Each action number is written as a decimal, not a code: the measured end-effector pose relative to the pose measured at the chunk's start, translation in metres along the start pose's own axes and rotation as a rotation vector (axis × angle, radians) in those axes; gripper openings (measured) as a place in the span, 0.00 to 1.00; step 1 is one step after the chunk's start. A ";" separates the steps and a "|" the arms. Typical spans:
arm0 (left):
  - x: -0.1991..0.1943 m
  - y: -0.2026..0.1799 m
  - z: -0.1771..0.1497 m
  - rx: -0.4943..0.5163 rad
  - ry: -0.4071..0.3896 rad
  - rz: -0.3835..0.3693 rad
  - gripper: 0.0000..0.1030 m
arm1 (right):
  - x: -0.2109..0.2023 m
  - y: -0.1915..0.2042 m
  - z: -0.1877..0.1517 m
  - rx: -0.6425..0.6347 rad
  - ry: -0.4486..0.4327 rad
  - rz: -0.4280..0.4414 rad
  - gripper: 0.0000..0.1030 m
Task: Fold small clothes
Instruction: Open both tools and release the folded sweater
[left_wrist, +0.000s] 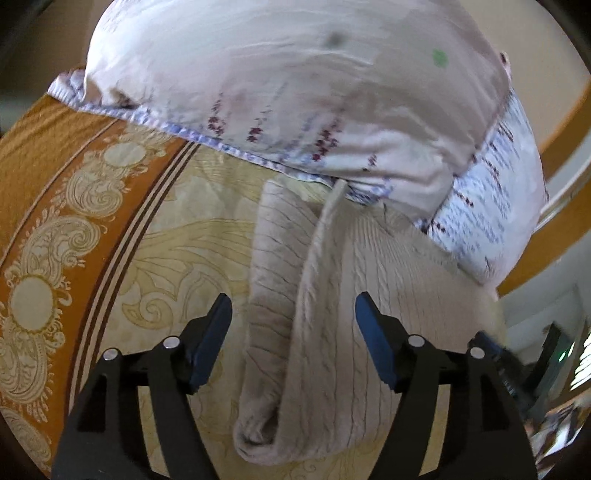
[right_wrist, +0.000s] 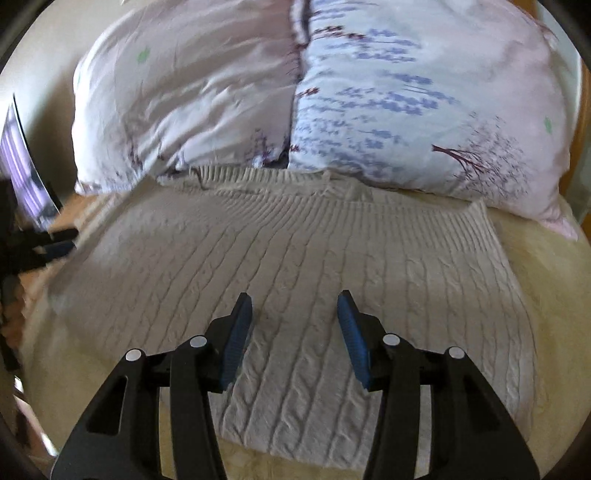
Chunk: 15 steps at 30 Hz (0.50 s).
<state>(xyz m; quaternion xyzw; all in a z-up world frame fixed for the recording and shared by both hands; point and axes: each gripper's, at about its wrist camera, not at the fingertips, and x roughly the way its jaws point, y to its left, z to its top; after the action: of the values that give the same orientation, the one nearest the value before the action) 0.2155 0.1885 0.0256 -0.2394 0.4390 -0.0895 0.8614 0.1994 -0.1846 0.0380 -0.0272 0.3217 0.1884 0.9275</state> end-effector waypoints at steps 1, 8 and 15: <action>0.002 0.003 0.001 -0.015 0.006 -0.016 0.67 | 0.001 0.002 -0.001 -0.009 -0.003 -0.009 0.50; 0.021 0.011 0.010 -0.089 0.043 -0.066 0.66 | 0.006 0.006 -0.006 -0.024 0.001 -0.035 0.51; 0.032 0.011 0.016 -0.152 0.050 -0.135 0.64 | 0.008 0.000 -0.010 0.013 0.000 -0.001 0.52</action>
<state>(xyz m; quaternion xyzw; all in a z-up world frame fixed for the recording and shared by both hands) 0.2466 0.1919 0.0050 -0.3308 0.4486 -0.1196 0.8216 0.1987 -0.1834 0.0255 -0.0212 0.3229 0.1857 0.9278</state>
